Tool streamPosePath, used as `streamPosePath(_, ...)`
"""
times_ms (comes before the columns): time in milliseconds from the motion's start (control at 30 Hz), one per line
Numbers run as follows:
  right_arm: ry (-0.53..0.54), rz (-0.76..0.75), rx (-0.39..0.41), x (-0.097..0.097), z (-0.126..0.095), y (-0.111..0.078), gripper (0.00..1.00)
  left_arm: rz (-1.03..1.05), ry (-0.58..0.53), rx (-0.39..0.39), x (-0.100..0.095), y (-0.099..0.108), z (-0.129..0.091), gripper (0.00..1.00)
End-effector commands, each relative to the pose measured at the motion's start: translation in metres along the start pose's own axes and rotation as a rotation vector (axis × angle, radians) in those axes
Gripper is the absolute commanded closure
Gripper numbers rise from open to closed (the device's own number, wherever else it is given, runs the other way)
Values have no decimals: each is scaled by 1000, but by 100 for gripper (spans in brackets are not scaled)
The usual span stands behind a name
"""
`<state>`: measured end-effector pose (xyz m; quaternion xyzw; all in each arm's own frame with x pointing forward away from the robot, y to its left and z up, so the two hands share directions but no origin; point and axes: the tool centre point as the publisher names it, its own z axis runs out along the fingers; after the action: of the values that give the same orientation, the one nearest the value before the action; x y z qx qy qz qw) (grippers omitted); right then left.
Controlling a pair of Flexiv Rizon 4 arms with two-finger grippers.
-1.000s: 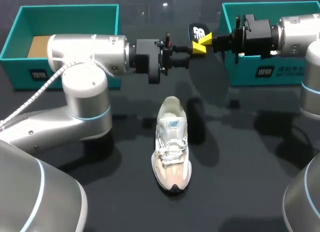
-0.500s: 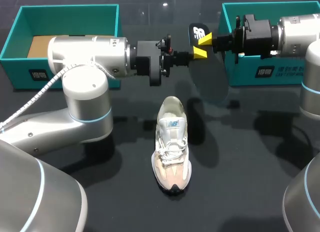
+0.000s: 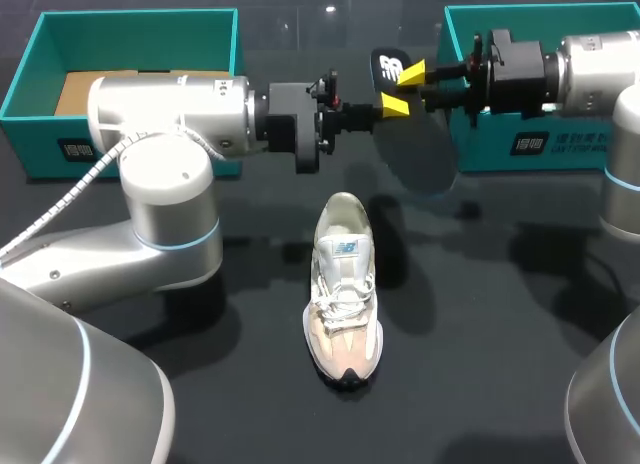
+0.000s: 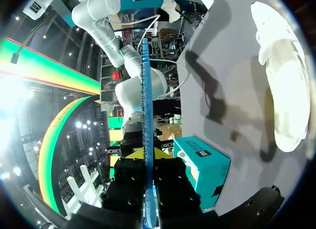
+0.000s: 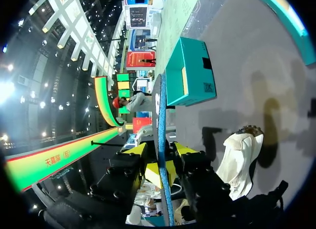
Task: Take the shoe out of the shoebox, open the shoe tongue, remove and reinsert the insole, then place the shoe into the shoebox
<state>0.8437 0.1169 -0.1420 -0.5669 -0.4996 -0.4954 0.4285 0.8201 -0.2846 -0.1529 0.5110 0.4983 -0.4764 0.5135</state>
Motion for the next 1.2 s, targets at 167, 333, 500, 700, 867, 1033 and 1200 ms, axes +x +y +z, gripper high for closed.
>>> streamPosePath(167, -1, -33, -24, -1, -28, -25, 0, -37, 23, -1, -4, -1, -33, 100)
streamPosePath(333, -1, -33, -24, -1, -28, -25, 0, -205, 15, 10, -5, -5, -51, 100)
streamPosePath(500, -1, -33, -24, -1, -28, -25, 0, -730, 65, 14, -1, 6, -65, 100)
streamPosePath(700, -1, -33, -24, -1, -28, -25, 0, -730, 65, 14, -1, 6, -65, 100)
streamPosePath(867, -1, -33, -24, -1, -28, -25, 0, -730, 65, 14, -1, 6, -65, 100)
streamPosePath(1033, -1, -33, -24, -1, -28, -25, 0, -926, 59, -4, -8, 7, -68, 100)
streamPosePath(1200, -1, -33, -24, -1, -28, -25, 0, -1283, 110, 13, -12, 4, -80, 100)
